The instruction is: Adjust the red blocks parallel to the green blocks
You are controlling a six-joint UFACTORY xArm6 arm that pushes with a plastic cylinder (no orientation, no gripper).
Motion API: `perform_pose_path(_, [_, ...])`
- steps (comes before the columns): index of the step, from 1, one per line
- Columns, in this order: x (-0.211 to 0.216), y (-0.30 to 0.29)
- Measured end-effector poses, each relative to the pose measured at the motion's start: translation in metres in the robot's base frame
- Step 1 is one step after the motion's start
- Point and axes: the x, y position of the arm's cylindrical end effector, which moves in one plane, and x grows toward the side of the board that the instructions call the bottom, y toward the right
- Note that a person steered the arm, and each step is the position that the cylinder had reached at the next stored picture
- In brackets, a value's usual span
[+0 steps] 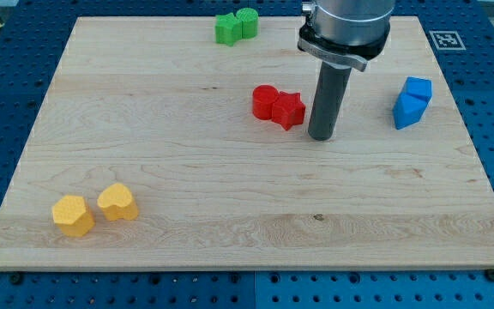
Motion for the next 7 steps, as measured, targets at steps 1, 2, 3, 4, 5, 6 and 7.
perform_pose_path(1, [-0.022,-0.016])
perform_pose_path(2, [-0.028,-0.035])
perform_pose_path(3, [-0.028,-0.039])
perform_pose_path(4, [-0.024,-0.038])
perform_pose_path(5, [-0.011,-0.032])
perform_pose_path(6, [-0.011,-0.032])
perform_pose_path(7, [-0.012,-0.032])
